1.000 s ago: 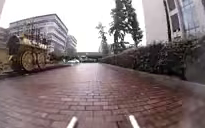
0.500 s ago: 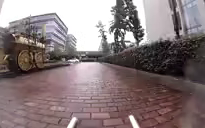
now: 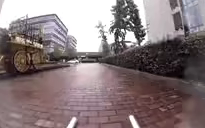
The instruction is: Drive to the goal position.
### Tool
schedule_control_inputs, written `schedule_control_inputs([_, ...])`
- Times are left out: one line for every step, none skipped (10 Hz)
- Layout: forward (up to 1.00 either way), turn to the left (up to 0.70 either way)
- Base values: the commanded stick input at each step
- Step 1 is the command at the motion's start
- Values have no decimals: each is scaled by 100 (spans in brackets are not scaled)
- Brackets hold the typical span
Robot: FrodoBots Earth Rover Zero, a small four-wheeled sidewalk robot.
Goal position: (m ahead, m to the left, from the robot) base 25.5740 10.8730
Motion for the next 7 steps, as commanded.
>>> schedule_control_inputs([70,0])
schedule_control_inputs([70,0])
schedule_control_inputs([70,0])
schedule_control_inputs([70,0])
schedule_control_inputs([70,0])
schedule_control_inputs([70,0])
schedule_control_inputs([70,0])
